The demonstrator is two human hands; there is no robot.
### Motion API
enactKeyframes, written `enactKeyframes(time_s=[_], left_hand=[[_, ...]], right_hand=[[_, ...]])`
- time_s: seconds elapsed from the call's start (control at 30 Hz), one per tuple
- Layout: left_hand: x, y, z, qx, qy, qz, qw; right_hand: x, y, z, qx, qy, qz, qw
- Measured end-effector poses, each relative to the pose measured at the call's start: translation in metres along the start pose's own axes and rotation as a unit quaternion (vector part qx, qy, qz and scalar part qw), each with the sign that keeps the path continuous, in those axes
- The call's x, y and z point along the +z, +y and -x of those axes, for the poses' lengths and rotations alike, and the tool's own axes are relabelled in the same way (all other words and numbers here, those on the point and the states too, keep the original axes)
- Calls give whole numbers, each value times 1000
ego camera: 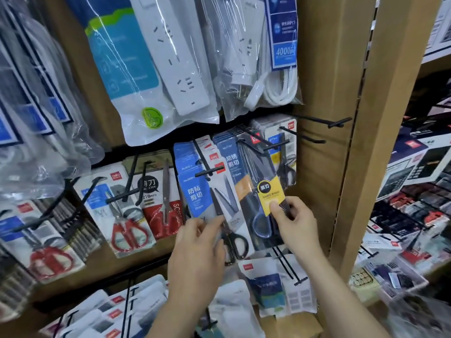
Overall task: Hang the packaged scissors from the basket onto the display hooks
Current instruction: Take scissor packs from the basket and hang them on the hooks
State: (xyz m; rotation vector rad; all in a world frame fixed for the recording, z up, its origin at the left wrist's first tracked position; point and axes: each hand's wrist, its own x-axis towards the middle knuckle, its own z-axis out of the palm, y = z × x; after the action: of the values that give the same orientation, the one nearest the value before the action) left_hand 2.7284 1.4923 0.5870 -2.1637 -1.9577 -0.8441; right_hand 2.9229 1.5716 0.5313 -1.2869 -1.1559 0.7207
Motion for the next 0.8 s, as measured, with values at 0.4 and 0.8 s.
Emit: enactKeyframes(time_s=[0.4,0.8], left_hand=[[-1,-3,-3,10,-2,9,1000],[34,-10,44,133,-89,127,979]], right_hand=[[8,8,-19,91,-116,204,968],[-92,14,89,100,-25,151,983]])
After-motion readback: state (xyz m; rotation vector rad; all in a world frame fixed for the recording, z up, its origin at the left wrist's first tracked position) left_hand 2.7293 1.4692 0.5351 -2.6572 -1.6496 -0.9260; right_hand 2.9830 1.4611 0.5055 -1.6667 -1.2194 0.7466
